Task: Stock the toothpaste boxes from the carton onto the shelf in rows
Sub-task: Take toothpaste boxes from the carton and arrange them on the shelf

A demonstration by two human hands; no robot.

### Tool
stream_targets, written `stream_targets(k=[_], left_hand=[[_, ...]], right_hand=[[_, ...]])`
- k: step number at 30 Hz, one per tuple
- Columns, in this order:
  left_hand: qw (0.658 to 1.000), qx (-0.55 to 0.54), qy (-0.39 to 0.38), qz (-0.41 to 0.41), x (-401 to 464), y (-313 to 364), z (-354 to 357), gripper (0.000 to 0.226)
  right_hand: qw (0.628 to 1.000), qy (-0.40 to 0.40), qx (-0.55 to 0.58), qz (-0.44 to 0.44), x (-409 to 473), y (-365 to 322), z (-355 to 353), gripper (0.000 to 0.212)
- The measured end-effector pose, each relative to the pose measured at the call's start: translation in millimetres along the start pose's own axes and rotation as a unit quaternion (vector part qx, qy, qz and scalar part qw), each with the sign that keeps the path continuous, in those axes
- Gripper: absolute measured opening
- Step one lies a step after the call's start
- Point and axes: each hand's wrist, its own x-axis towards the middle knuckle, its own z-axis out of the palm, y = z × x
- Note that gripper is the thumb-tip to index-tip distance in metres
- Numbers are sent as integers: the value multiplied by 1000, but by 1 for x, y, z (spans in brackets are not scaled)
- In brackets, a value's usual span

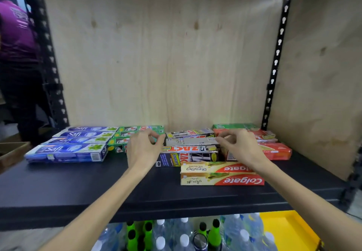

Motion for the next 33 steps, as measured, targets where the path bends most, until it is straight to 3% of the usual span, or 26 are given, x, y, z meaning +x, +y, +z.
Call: stream_targets(k=[4, 8, 13, 20, 26, 30, 33], left_hand=[[994, -93, -58, 29, 18, 21, 24, 16], [986, -109, -126, 28, 37, 53, 65, 22], [976, -27, -213, 27, 67, 98, 126, 37], [957, 125, -260, 21, 105, 124, 204, 58], [961, 132, -243, -1, 105, 123, 234, 52], [969, 119, -219, -6, 98, 128, 238, 58], [980, 95, -174, 2, 94, 130, 236, 65]], right_hand=[[998, 58, -7, 10, 15, 23, -8, 36], [993, 88, -65, 39, 32, 61, -17, 48], [982, 54, -142, 112, 70, 107, -31, 72], [963, -61, -187, 186, 124, 154, -29, 103], [956, -110, -185, 198, 139, 163, -23, 101], [963, -95, -165, 193, 136, 165, -23, 90], [970, -45, -154, 180, 130, 160, -25, 93]])
